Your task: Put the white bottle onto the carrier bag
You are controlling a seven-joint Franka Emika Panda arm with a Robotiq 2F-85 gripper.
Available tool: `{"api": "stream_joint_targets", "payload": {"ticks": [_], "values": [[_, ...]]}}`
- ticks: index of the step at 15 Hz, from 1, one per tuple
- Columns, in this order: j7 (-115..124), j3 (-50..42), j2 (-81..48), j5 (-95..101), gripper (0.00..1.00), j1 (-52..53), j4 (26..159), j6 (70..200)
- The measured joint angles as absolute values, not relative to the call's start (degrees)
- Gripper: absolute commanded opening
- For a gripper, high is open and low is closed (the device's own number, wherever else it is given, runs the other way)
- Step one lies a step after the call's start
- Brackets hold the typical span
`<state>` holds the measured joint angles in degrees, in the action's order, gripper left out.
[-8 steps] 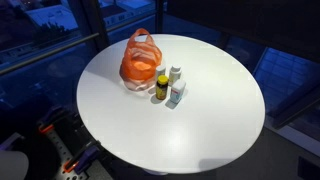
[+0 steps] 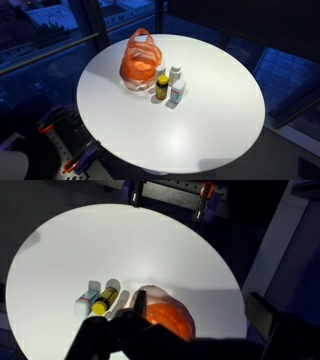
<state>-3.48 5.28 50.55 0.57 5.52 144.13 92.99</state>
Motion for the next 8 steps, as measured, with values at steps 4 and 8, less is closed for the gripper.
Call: {"api": "stream_joint_targets", "payload": {"ticks": [4, 8], "values": [[-3.5, 5.3, 49.4, 0.6, 1.00, 5.6, 143.5, 93.1], [-3.5, 5.5, 46.5, 0.5, 1.00, 6.0, 141.3, 93.1]]}}
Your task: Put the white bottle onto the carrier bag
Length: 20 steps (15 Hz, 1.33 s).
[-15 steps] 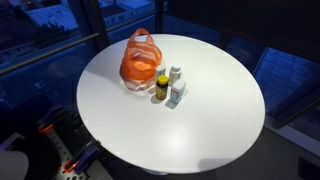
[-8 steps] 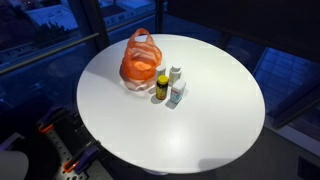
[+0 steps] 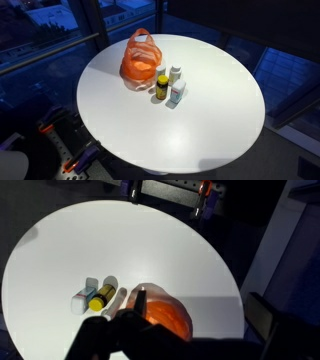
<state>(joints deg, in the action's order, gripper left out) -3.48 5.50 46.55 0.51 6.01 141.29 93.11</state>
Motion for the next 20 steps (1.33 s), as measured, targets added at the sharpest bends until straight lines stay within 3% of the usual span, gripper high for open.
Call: {"api": "stream_joint_targets", "payload": {"ticks": [9, 20], "values": [[-3.0, 5.6, 34.6, 0.5, 1.00, 6.0, 132.9, 94.0], [-1.2, 1.6, 19.7, -1.1, 1.00, 2.4, 128.5, 106.7]]}}
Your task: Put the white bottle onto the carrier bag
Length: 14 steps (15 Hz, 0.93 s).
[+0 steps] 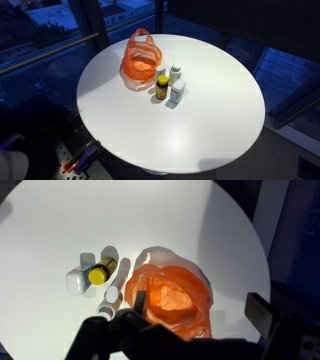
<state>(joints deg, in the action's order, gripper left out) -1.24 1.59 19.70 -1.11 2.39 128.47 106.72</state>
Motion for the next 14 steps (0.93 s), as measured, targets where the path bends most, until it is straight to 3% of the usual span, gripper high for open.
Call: {"api": "stream_joint_targets", "payload": {"ticks": [14], "values": [[-0.9, -0.5, 13.1, -4.3, 1.00, 0.6, 125.9, 108.9]]}}
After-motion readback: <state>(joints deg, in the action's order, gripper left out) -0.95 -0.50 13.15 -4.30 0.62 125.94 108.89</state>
